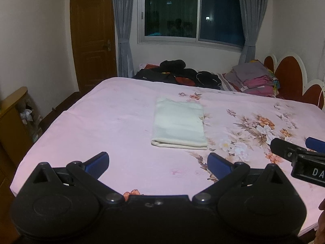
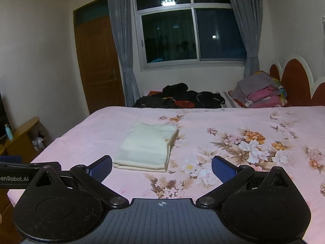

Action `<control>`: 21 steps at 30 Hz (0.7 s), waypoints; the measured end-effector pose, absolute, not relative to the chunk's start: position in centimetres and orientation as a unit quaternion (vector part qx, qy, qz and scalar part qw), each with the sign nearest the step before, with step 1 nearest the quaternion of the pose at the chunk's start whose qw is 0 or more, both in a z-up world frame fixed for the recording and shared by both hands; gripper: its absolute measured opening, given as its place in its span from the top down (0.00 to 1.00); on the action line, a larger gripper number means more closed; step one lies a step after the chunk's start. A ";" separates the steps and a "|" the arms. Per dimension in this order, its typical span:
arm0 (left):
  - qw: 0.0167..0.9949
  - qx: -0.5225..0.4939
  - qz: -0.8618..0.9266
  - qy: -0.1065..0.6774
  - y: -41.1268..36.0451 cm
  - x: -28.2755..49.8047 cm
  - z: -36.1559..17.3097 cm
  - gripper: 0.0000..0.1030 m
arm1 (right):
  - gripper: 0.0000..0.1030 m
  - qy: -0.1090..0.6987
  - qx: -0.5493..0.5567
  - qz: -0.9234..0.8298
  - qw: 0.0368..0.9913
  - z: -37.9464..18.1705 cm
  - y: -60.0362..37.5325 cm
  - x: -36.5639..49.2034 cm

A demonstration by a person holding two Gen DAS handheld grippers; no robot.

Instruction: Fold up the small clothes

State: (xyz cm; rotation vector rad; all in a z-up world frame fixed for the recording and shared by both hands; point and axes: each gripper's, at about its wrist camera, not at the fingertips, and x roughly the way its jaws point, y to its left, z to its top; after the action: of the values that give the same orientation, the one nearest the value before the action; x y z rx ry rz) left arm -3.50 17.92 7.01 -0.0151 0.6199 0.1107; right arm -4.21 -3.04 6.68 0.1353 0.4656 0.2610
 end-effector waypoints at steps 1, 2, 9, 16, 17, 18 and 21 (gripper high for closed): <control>0.951 -0.006 0.055 0.305 17.9 -3.5 7.0 0.00 | 0.00 0.230 0.068 0.129 0.962 6.7 -3.1 -4.2; 0.951 -0.006 0.055 0.305 17.8 -3.4 7.0 0.00 | 0.00 0.229 0.068 0.130 0.962 6.7 -3.2 -4.2; 0.951 -0.006 0.056 0.305 17.8 -3.3 7.0 0.00 | 0.00 0.233 0.072 0.129 0.961 6.6 -3.6 -4.0; 0.949 -0.008 0.059 0.309 17.4 -2.8 6.9 0.00 | 0.00 0.235 0.072 0.129 0.961 6.6 -3.6 -3.9; 0.949 -0.007 0.060 0.309 17.4 -2.7 6.9 0.00 | 0.00 0.235 0.072 0.129 0.961 6.6 -3.6 -3.9; 0.949 -0.007 0.059 0.310 17.4 -2.6 6.8 0.00 | 0.00 0.235 0.072 0.129 0.961 6.6 -3.5 -3.9; 0.949 -0.007 0.059 0.309 17.5 -2.7 6.9 0.00 | 0.00 0.236 0.073 0.130 0.960 6.6 -3.6 -3.8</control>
State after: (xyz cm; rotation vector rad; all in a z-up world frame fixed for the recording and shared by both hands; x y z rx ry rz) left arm -2.70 17.46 6.86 -0.0143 0.6292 0.1195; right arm -3.82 -3.56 6.63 0.1476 0.4786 0.2639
